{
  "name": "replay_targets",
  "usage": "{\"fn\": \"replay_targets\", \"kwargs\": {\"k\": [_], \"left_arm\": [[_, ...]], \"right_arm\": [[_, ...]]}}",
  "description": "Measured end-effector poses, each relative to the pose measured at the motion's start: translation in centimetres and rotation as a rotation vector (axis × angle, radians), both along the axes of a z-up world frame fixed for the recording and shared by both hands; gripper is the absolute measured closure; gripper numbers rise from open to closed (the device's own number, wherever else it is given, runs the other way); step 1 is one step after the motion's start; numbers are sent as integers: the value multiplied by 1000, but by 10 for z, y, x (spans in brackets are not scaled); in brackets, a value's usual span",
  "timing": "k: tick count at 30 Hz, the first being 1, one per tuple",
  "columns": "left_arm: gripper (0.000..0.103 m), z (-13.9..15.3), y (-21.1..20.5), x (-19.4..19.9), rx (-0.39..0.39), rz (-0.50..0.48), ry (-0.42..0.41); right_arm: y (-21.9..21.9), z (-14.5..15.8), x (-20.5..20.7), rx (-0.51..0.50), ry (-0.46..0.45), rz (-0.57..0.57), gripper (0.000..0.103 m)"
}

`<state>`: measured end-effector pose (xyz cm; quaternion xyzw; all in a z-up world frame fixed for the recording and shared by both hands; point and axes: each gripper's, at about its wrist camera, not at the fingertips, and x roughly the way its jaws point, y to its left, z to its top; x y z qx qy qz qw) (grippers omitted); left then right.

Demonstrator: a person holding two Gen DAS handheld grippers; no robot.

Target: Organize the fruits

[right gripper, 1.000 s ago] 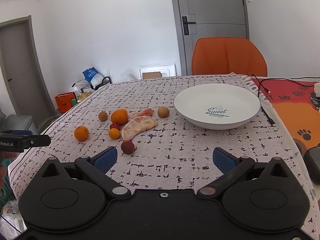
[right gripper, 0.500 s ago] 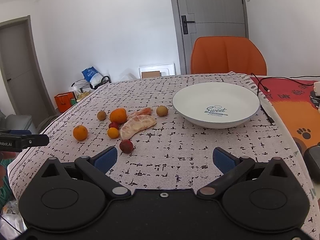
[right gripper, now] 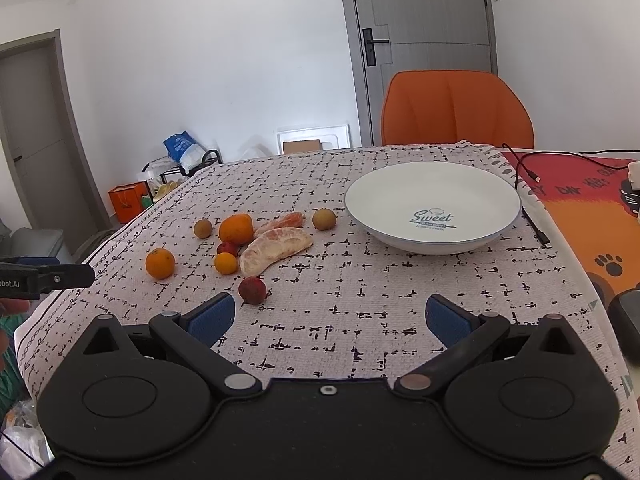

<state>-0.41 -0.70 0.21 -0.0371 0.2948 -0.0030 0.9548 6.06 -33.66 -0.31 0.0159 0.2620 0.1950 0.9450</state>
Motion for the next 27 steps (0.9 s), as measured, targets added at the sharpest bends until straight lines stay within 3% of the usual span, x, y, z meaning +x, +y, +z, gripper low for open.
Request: {"fn": "replay_targets", "kwargs": {"k": [12, 27], "left_arm": [[0, 0, 3, -2, -8, -1, -14], [0, -1, 7, 13, -32, 3, -56]], "right_arm": [[2, 0, 0, -2, 0, 6, 0], [21, -5, 12, -25, 10, 91, 0]]}}
